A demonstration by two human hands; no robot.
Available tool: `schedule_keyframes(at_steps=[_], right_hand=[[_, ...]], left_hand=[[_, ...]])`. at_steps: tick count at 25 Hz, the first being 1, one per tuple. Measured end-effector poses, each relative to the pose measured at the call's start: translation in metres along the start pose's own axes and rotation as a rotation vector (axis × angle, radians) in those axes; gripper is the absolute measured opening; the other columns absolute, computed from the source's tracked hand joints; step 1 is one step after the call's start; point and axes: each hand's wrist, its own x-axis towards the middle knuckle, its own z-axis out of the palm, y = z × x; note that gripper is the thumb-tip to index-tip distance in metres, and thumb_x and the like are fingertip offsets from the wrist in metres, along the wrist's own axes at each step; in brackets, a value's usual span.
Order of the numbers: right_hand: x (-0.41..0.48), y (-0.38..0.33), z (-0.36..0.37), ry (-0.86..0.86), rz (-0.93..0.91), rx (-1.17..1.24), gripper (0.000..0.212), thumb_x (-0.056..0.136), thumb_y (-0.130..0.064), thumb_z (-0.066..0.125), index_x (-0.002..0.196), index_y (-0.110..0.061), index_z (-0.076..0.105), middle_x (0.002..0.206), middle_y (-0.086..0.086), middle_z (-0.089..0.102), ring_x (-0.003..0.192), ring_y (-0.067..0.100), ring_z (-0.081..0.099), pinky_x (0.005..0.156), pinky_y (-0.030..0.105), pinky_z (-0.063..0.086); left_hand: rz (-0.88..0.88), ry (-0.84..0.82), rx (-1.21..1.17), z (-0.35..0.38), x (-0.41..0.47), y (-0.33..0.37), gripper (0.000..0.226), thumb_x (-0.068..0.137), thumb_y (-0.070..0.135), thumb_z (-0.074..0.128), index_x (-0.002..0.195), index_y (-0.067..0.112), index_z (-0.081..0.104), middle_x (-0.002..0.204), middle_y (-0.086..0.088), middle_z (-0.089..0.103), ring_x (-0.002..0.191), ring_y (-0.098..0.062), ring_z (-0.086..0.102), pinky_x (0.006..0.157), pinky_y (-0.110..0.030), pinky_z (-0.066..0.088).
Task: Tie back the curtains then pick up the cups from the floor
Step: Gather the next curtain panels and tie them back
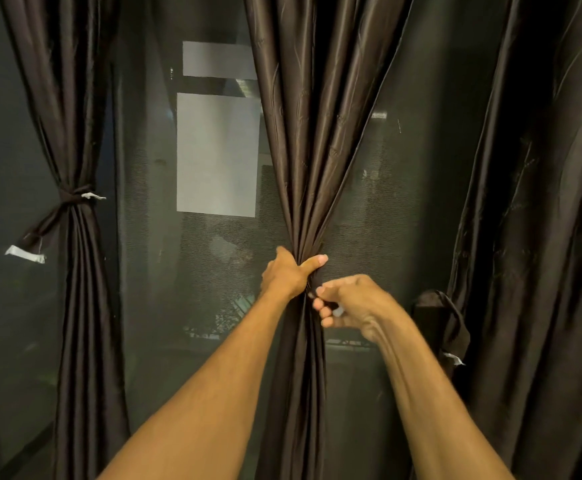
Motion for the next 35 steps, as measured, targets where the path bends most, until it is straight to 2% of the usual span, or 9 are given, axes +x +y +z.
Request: schedule_keyframes(at_steps=[4,10,15,18,24,29,31,33,35], right_hand=[[0.011,0.022,0.023,0.077,-0.055,-0.019,0.018,0.098,-0.003,0.05,0.087,0.001,0.064,0.067,0.011,0.066,0.052,0.016,0.06,0.056,0.03,0.054],[0.028,0.044,0.033,0.342,-0.182,-0.285,0.033,0.09,-0.023,0.064,0.061,-0.006,0.065,0.06,0.013,0.064,0.057,0.019,0.054,0.058,0.029,0.04],[0.018,0.04,0.042,0.277,-0.187,-0.164,0.04,0.087,-0.011,0.065,0.051,-0.017,0.047,0.049,-0.002,0.035,0.045,0.012,0.032,0.053,0.028,0.027],[0.016,0.042,0.045,0.28,-0.162,-0.051,0.023,0.076,-0.002,0.053,0.057,-0.01,0.063,0.058,0.004,0.055,0.054,0.016,0.052,0.051,0.025,0.036],[0.004,0.035,0.048,0.21,-0.067,0.271,0.015,0.083,0.002,0.067,0.077,-0.011,0.072,0.056,0.001,0.067,0.043,0.006,0.058,0.04,0.015,0.04],[-0.005,0.034,0.055,0.25,-0.117,0.339,0.023,0.09,0.003,0.056,0.073,-0.007,0.07,0.048,0.001,0.061,0.04,0.011,0.057,0.039,0.018,0.044],[-0.006,0.034,0.053,0.248,-0.131,0.358,0.025,0.092,-0.004,0.061,0.068,-0.008,0.066,0.045,-0.001,0.057,0.037,0.009,0.052,0.038,0.02,0.04],[-0.005,0.036,0.051,0.234,-0.133,0.344,0.031,0.093,-0.013,0.064,0.062,-0.014,0.063,0.043,-0.005,0.051,0.038,0.008,0.045,0.041,0.022,0.036],[-0.002,0.038,0.048,0.216,-0.128,0.306,0.028,0.093,-0.017,0.066,0.065,-0.014,0.066,0.048,-0.003,0.054,0.042,0.008,0.045,0.042,0.022,0.036]], left_hand=[[0.003,0.004,-0.182,0.004,-0.001,-0.001,0.104,0.058,0.07,0.07,0.138,0.014,0.036,0.137,-0.014,0.05,0.124,-0.034,0.049,0.101,-0.048,0.045],[0.085,-0.205,-0.159,-0.023,-0.019,0.006,0.013,0.099,0.022,0.05,0.102,0.011,0.055,0.088,-0.011,0.061,0.07,-0.02,0.058,0.076,-0.041,0.056],[0.111,-0.167,-0.238,-0.038,-0.025,-0.007,0.016,0.096,0.0,0.052,0.086,0.004,0.063,0.078,-0.008,0.062,0.077,-0.02,0.061,0.073,-0.032,0.056],[0.078,-0.13,-0.353,-0.038,-0.028,-0.012,0.016,0.085,-0.004,0.067,0.097,0.004,0.06,0.079,-0.008,0.065,0.07,-0.015,0.063,0.054,-0.019,0.053],[0.092,-0.038,-0.222,-0.033,-0.021,-0.019,0.022,0.078,0.008,0.077,0.075,0.015,0.056,0.073,-0.003,0.059,0.081,-0.026,0.063,0.076,-0.038,0.053],[0.138,-0.168,0.01,-0.023,-0.033,-0.012,0.012,0.099,0.019,0.041,0.109,0.012,0.036,0.101,-0.009,0.052,0.082,-0.024,0.052,0.053,-0.03,0.046],[0.107,-0.217,0.095,-0.019,-0.035,-0.01,0.037,0.101,0.022,0.033,0.134,0.008,0.023,0.123,-0.016,0.051,0.095,-0.029,0.057,0.065,-0.035,0.052],[0.095,-0.194,0.094,-0.016,-0.034,-0.01,0.042,0.101,0.023,0.031,0.139,0.009,0.021,0.134,-0.018,0.048,0.113,-0.032,0.053,0.093,-0.043,0.047],[0.081,-0.203,0.06,-0.014,-0.035,-0.01,0.041,0.102,0.024,0.031,0.14,0.009,0.024,0.138,-0.017,0.046,0.12,-0.031,0.049,0.101,-0.04,0.04]])
